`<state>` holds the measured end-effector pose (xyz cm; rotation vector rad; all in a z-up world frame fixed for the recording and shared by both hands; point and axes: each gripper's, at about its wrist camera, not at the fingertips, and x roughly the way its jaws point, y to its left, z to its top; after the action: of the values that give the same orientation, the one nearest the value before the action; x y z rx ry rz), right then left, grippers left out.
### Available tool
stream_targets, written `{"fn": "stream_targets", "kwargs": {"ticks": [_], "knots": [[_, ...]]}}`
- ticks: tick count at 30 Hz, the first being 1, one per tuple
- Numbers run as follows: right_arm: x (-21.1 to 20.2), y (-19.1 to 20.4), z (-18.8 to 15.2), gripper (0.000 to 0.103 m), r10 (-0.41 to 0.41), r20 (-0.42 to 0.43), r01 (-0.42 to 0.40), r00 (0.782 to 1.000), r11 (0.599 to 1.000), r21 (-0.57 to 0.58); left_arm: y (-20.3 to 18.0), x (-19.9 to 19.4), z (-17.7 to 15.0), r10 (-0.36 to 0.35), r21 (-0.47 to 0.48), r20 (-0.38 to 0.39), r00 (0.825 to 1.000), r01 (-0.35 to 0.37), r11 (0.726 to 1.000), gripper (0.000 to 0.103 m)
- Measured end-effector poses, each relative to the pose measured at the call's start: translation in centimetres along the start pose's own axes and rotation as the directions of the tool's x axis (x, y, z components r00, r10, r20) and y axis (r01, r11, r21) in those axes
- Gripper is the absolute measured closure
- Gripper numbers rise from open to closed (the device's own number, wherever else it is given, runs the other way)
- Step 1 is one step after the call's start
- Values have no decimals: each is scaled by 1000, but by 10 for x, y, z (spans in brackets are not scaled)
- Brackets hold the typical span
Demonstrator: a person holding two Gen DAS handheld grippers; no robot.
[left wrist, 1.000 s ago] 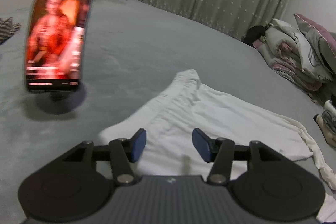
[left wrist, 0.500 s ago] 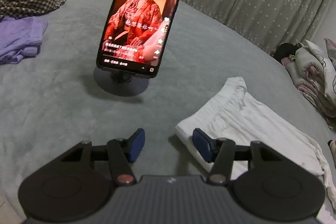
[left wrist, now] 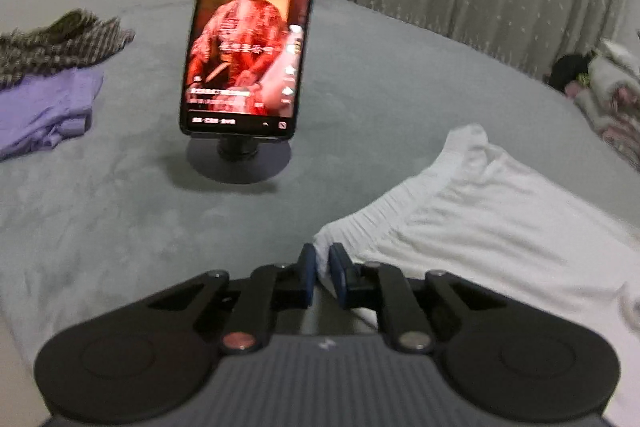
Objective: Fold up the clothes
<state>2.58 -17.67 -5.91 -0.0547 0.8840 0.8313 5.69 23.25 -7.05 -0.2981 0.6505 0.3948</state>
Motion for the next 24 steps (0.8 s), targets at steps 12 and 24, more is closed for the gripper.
{"fn": "stream_targets", "kwargs": {"ticks": [12, 24], "knots": [[-6, 3, -19, 83, -19, 40, 17, 999, 999, 43, -4, -25, -11, -33, -14, -23, 999, 32, 999, 52], [-41, -5, -47, 76, -68, 87, 56, 994, 990, 126, -35, -69, -31, -133, -10, -39, 990, 132, 991, 39]]}}
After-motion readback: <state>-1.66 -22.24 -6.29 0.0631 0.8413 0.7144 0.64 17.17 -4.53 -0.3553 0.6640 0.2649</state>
